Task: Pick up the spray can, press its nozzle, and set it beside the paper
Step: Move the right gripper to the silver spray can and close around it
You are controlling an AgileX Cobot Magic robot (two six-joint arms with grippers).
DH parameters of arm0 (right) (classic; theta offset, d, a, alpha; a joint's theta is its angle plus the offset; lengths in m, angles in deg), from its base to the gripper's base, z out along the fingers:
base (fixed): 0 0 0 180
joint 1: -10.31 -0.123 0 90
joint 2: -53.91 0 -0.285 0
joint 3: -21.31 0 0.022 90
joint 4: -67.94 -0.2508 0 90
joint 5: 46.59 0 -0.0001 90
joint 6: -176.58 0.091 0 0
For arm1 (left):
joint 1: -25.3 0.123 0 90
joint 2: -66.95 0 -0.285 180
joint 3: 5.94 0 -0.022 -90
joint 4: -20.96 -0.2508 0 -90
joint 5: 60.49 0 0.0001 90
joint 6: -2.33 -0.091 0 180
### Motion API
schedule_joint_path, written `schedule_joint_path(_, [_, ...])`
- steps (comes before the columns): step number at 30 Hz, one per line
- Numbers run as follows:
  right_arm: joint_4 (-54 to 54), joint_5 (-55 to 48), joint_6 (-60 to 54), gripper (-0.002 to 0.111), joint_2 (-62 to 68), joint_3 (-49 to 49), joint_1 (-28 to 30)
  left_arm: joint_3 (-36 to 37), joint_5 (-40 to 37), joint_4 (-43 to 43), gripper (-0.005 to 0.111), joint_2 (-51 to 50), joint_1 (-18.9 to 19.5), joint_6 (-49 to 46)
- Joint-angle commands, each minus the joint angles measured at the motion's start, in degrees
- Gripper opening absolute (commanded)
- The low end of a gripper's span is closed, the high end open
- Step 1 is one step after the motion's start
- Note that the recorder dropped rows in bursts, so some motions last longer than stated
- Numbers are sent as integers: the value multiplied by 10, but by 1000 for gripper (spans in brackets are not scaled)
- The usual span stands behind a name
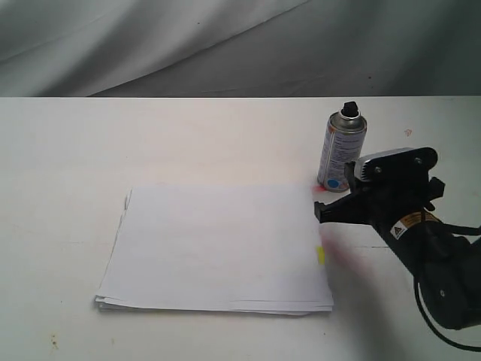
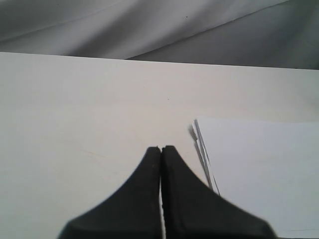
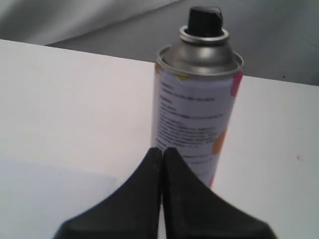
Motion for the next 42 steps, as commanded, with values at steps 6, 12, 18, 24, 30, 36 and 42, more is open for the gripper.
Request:
schedule_joint_path(6, [-65, 31, 0, 0, 27, -6, -1, -1, 1, -2, 0, -2, -3, 2])
schedule_joint_path(12, [-29, 31, 0, 8, 27, -7, -1, -1, 1, -2, 0, -2, -3, 2])
schedule_joint_path(18, [-24, 31, 0, 58, 27, -7, -1, -1, 1, -2, 0, -2, -3, 2])
schedule_joint_path(24, [-24, 28, 0, 94, 27, -7, -1, -1, 1, -2, 0, -2, -3, 2])
schedule_joint_path(30, [-23, 28, 0, 95, 27, -9, -1, -1, 1, -2, 0, -2, -3, 2])
schedule_joint_path(36, [-27, -8, 0, 95, 28, -47, -1, -1, 1, -2, 0, -2, -3, 2])
schedule_joint_path(42, [-58, -9, 0, 95, 28, -71, 0, -1, 1, -2, 0, -2, -3, 2])
